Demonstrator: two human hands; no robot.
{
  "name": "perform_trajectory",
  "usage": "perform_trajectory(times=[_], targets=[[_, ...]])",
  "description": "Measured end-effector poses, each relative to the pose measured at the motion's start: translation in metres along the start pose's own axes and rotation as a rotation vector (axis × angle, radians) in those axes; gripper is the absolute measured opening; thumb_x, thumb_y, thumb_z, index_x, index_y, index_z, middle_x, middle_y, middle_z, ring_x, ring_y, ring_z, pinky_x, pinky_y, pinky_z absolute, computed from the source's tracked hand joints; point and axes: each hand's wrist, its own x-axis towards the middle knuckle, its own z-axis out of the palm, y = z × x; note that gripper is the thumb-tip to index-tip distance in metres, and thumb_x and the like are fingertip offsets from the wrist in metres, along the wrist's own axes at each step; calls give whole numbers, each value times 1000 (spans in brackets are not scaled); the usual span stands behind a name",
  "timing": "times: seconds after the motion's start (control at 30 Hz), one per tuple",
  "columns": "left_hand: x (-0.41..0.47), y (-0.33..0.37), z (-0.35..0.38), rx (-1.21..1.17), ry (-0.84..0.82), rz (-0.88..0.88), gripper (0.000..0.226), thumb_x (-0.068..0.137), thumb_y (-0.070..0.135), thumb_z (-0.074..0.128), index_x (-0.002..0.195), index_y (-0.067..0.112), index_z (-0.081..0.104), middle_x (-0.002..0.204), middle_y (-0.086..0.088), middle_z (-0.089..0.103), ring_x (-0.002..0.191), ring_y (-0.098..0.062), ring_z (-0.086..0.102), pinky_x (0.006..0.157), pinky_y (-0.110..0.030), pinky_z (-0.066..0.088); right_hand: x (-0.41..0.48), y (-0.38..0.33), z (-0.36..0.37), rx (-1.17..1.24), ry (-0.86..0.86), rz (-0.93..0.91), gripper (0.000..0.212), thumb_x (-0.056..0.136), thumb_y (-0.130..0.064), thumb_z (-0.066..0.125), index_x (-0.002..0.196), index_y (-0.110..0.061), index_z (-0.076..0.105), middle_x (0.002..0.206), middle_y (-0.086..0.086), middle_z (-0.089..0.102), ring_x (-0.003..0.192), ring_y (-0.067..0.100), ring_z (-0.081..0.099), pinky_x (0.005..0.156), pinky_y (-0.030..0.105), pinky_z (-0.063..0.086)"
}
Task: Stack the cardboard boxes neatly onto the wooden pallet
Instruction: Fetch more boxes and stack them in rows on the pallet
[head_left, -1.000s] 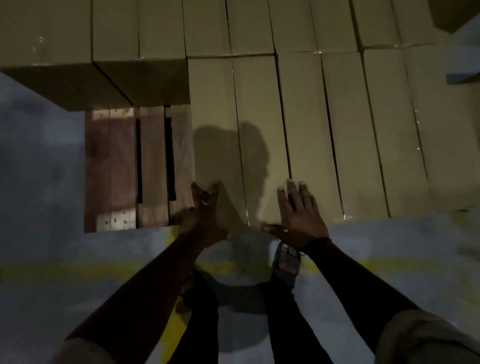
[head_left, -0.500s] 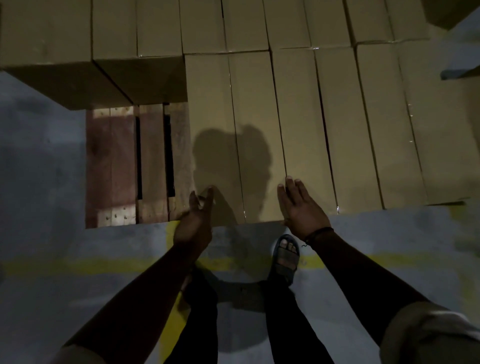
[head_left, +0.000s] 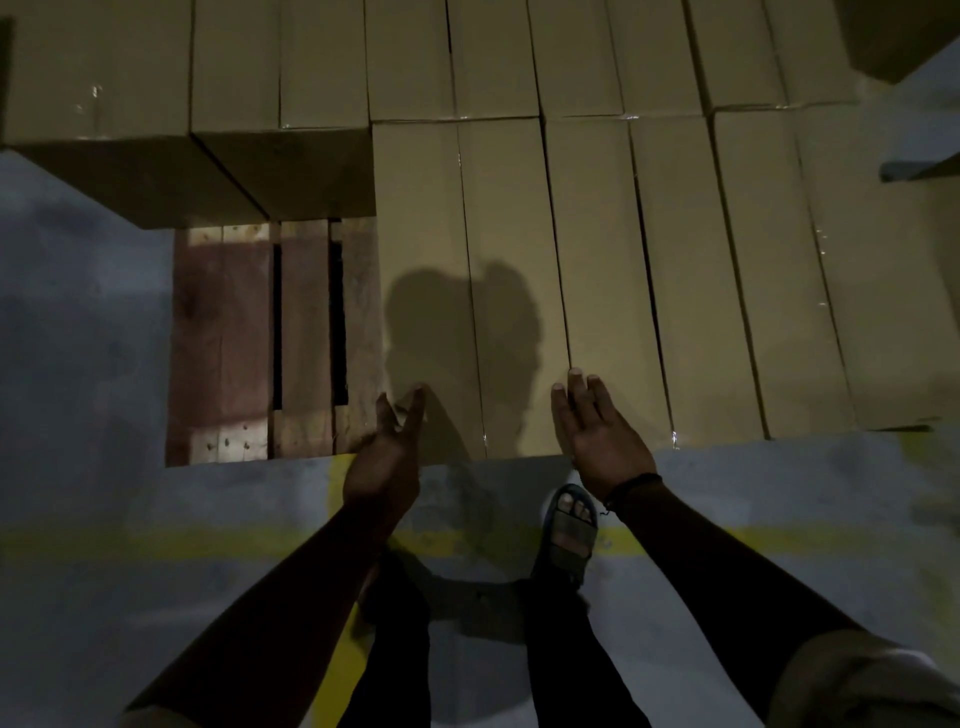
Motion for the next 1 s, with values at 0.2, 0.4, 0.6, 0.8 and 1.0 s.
perform_trajectory(times=[0.2,0.4,0.6,0.8,1.0], targets=[[3,0,6,31,45,-11,103,95,9,60,156,30,-21,165,-28,-2,95,-38,65,75,-41,55,1,6,-1,-109,-78,6,110,46,-6,94,145,-2,47,149,27,43,132,46,49,87,43,57],[0,2,1,134,-1,-7,99,102,19,54,150,28,-32,164,-30,-8,105,-31,64,68,-32,46,1,7,-2,-102,-109,31,114,42,-10,97,145,-6,49,149,22,47,132,42,51,84,40,58],[1,-4,14,110,93,55,121,94,16,64,138,39,-47,162,-35,-2,82,-34,65,65,-40,57,-1,4,-8,-83,-106,1,100,65,-1,83,153,-3,34,156,26,33,142,47,35,98,46,51],[0,-6,16,65,136,86,127,81,8,77,153,31,-25,155,-43,19,67,-36,66,51,-36,53,5,4,-8,-179,-93,-10,84,50,8,85,130,6,59,132,36,55,114,55,59,64,48,59],[3,-9,19,3,128,78,106,88,2,61,160,28,-13,161,-35,11,86,-41,68,67,-43,58,7,5,-7,-207,-108,-49,91,38,-2,94,123,7,64,124,36,61,107,54,63,56,47,58]])
